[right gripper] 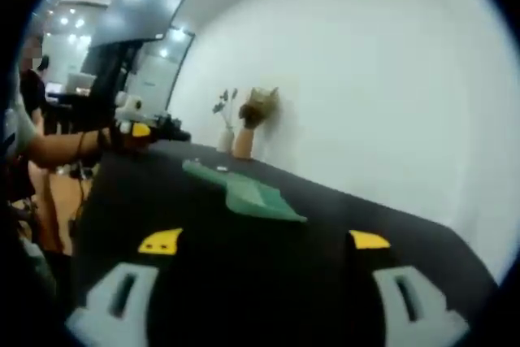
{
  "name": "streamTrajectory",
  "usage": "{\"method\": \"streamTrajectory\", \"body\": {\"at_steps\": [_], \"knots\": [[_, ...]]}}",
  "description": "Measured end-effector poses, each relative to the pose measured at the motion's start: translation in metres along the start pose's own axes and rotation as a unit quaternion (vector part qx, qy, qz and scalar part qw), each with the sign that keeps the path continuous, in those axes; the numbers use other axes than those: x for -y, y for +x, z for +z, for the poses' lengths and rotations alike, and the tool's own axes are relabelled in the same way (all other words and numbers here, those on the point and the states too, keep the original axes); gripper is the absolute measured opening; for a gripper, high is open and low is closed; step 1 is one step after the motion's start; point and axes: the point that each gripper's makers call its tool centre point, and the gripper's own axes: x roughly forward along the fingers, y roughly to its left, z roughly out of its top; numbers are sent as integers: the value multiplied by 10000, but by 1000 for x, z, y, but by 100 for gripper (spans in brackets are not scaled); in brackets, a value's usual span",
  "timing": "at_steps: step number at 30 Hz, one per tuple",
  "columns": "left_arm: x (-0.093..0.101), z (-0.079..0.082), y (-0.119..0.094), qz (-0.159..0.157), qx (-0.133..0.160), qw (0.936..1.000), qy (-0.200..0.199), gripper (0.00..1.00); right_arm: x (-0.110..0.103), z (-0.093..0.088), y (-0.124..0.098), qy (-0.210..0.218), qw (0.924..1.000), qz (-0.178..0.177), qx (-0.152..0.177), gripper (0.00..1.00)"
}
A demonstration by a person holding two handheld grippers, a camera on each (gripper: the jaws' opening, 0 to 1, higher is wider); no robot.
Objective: Pick up the broom and sweep the trash on the tabletop into the dustpan.
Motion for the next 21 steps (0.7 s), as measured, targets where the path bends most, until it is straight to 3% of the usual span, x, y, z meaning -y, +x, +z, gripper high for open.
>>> {"method": "streamTrajectory", "body": {"at_steps": [8,14,18,21], "knots": [[1,-4,1,-7,-110,9999,60,77,-2,-4,4,219,9995,132,-170,71],[4,-3,1,-74,-79,9999,36,77,-5,-6,3,151,9992,206,-307,69],[5,-4,2,-57,-103,9999,100,77,-7,8,1,612,9968,420,-306,57],[10,-7,4,-109,-233,9994,241,76,3,22,0,864,9946,441,-367,51]]}}
